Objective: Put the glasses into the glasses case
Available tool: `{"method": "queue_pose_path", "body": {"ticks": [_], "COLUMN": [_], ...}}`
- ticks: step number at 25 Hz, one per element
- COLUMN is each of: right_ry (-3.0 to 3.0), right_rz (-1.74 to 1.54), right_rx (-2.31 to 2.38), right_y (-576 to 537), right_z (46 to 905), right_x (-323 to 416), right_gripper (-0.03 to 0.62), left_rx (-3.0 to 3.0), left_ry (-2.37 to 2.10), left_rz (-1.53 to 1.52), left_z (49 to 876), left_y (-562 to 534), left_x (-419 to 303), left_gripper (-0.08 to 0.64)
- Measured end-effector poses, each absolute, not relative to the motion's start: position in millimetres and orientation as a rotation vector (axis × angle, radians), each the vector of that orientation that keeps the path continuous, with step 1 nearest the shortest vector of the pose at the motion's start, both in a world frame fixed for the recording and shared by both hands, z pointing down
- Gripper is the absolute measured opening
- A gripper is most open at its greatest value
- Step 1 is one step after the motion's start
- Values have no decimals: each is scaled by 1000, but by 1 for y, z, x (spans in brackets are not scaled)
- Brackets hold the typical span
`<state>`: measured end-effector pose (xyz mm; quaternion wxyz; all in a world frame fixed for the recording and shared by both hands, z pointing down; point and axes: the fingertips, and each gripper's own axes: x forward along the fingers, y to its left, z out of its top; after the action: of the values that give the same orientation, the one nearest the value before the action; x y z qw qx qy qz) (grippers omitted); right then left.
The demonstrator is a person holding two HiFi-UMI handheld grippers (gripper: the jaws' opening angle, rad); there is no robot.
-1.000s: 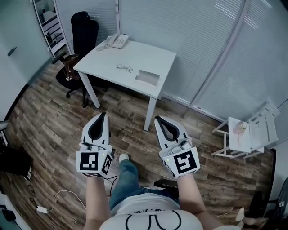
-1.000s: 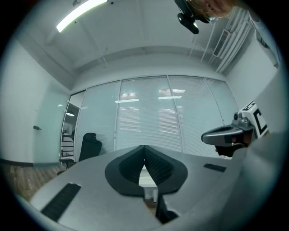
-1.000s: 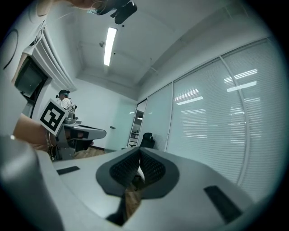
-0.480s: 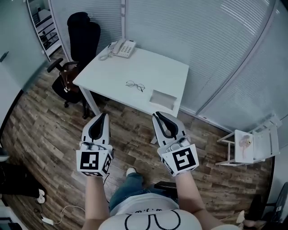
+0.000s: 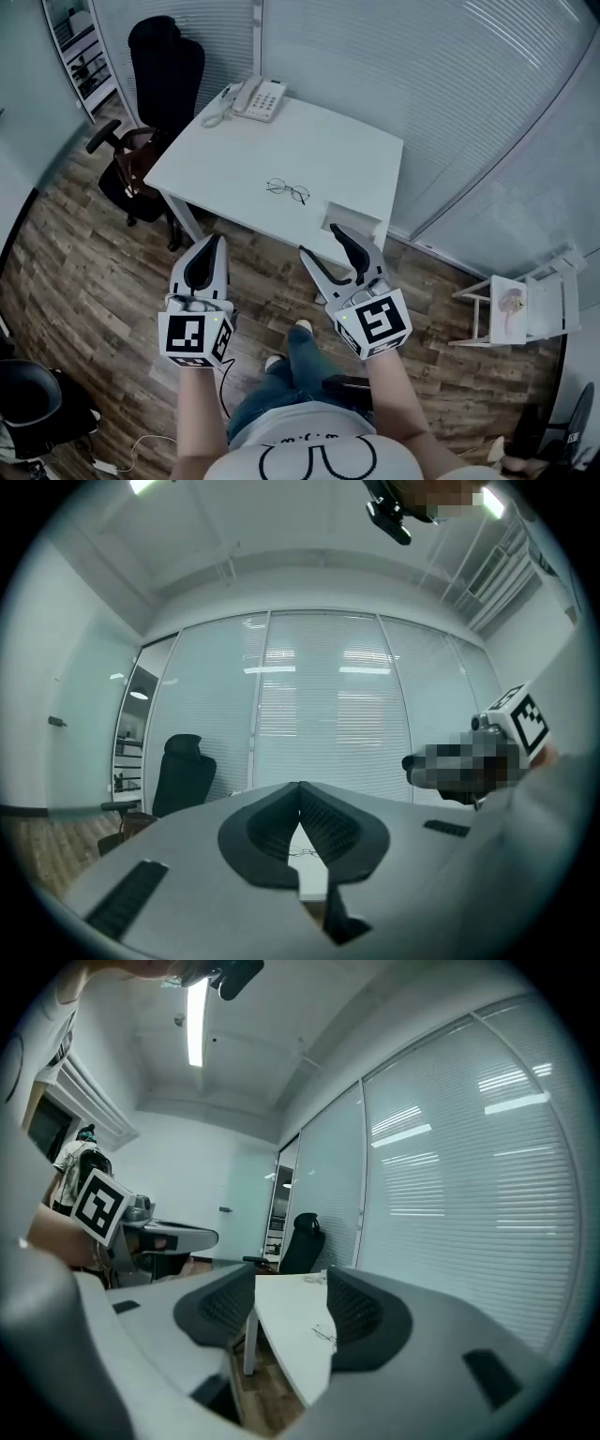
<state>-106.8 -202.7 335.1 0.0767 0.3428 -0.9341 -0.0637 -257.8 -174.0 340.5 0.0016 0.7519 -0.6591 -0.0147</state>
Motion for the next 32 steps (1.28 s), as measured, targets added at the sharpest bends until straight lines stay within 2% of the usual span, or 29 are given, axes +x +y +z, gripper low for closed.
{"method": "queue_pose_path", "body": {"ticks": [7,18,27,32], "right_ry": [-2717,-2539,-2304,-2203], "right_rz": [-105,-84,-57,-14], "right_rx": [965,589,138,-17], "right_y": [-291,-424,-464,-473], "right_z": [374,445,530,573], "right_x": [-128,-171,-190,-193], "right_gripper": [233,164,129,89], "left_rx": [2292,2140,2002,1941], "left_ry": [-2096,-2146,-2171,-2180], "left_rz": [14,65,97,124], "left_z": [358,389,424,438], "left_y": [-236,-348,-384,-386], "left_x": [-282,-312,-328,-333], "left_gripper": [14,14,14,14]}}
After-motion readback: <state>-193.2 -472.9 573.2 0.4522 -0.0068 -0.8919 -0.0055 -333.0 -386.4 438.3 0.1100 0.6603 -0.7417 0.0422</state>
